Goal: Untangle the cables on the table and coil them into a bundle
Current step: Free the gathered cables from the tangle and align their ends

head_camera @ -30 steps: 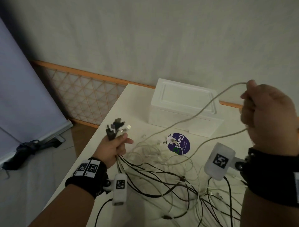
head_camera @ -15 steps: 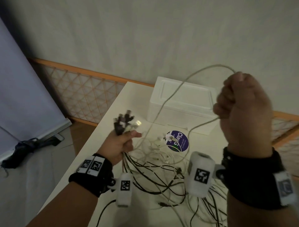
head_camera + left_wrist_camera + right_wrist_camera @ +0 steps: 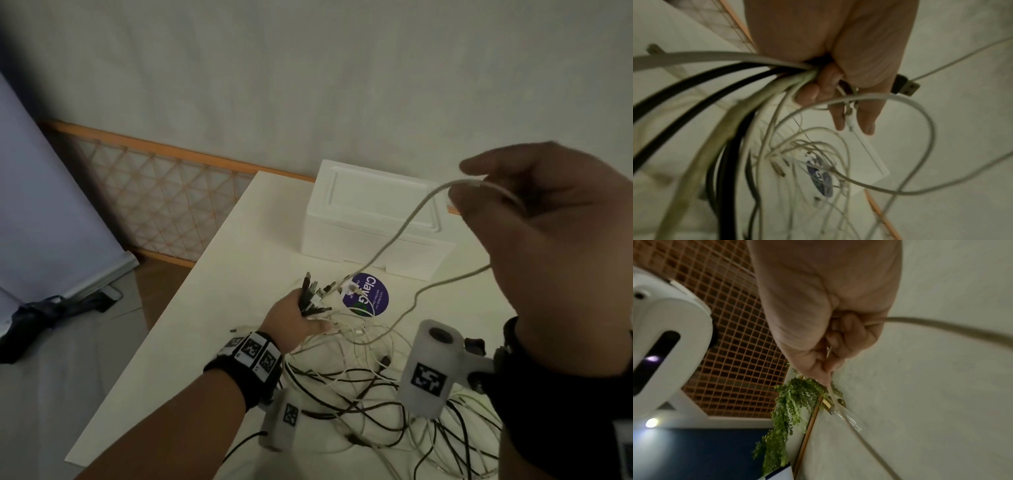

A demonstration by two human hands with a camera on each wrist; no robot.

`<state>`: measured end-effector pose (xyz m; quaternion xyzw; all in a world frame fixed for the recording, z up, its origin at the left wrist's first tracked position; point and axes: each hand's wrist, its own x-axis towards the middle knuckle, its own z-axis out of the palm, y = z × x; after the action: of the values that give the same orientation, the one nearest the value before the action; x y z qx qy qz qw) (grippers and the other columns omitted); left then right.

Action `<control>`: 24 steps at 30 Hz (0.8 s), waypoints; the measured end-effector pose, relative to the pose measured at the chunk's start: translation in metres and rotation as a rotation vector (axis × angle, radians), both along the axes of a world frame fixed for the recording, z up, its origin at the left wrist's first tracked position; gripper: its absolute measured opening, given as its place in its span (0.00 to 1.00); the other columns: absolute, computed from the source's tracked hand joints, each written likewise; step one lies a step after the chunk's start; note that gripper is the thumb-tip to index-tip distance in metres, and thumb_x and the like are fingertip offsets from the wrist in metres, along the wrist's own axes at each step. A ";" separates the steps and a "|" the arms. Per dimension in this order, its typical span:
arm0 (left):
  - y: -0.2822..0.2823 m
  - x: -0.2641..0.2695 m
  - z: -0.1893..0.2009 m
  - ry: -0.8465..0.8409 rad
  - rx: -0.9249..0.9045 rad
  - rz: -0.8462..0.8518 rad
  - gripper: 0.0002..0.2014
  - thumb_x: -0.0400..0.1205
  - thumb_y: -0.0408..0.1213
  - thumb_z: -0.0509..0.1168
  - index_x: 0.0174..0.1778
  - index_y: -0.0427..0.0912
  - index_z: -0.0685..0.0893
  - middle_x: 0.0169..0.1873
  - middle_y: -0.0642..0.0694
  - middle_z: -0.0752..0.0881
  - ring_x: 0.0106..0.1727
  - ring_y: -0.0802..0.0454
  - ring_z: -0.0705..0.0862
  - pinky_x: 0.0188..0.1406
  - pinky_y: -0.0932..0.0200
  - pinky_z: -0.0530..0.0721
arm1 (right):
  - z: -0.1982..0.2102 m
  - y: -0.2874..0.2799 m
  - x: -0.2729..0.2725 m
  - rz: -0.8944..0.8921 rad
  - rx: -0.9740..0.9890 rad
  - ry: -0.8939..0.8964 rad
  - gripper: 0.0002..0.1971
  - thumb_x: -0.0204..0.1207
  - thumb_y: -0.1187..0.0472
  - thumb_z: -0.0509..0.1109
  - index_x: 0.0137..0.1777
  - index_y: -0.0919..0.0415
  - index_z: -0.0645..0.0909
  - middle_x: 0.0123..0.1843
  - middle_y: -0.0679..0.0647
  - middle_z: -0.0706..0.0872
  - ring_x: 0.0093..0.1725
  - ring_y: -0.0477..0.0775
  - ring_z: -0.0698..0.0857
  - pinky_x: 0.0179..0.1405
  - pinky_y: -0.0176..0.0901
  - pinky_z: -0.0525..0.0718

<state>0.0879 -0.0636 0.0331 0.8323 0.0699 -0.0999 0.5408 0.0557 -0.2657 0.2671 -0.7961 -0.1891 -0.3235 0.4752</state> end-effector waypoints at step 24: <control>-0.045 -0.016 0.097 -0.253 -0.651 -0.012 0.13 0.71 0.23 0.75 0.47 0.41 0.85 0.44 0.38 0.90 0.42 0.53 0.89 0.33 0.70 0.80 | -0.039 0.019 0.035 0.726 0.633 0.334 0.15 0.78 0.62 0.69 0.62 0.52 0.71 0.60 0.54 0.86 0.49 0.49 0.82 0.51 0.45 0.79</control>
<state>0.0720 -0.1088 0.1302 0.6222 -0.0380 -0.0163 0.7818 0.0902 -0.2463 0.2285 -0.5368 -0.2677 -0.0472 0.7987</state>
